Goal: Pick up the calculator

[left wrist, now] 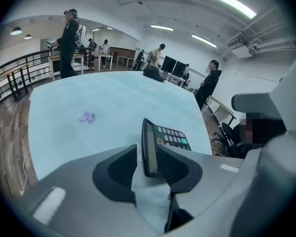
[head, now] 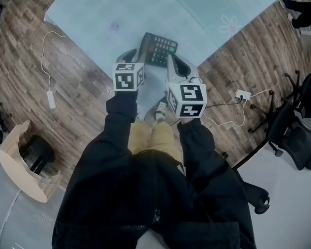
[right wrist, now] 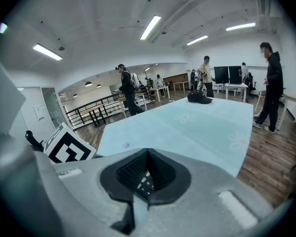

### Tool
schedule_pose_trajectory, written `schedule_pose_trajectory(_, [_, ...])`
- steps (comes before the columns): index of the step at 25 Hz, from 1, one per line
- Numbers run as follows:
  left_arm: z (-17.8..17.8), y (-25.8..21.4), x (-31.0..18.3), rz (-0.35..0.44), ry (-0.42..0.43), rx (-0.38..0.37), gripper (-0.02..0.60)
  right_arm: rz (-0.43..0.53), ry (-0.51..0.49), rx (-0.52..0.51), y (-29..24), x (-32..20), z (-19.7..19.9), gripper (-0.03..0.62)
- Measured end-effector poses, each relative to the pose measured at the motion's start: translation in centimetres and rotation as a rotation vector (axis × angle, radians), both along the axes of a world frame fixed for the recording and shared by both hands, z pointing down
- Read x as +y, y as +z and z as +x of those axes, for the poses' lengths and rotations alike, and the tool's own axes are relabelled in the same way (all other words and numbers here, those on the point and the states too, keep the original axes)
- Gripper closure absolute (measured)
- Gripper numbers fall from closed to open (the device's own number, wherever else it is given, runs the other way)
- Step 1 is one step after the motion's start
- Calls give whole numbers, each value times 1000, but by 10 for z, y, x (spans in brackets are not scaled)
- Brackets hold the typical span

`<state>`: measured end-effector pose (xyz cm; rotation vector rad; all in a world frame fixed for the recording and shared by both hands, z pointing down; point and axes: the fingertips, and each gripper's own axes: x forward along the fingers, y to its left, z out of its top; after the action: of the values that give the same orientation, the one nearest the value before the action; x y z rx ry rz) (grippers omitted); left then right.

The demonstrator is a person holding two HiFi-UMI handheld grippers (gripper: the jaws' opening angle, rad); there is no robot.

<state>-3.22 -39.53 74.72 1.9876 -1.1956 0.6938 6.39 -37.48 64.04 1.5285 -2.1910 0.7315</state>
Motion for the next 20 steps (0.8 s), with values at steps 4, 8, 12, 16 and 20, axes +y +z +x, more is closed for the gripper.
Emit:
schedule_pose_trajectory(4, [5,8,3,-26,2,29,443,-24,7,4,13,-1,1,592])
schedule_pose_trajectory(8, [9,15,3,-48,-6,71,443,-31,16,0,16,1,3,592])
schedule_pose_trajectory(12, [13,22,0,-76,-58,164,465,-33,32,-1,18,5,10,592])
schedule_pose_trajectory(16, [12,24,0,-87,-98,260,483,-32,38,-2,17,10,13,592])
schedule_pose_trajectory(20, [16,10,2,-64,-104,331,516,-29,41,-5,14,13,14,592])
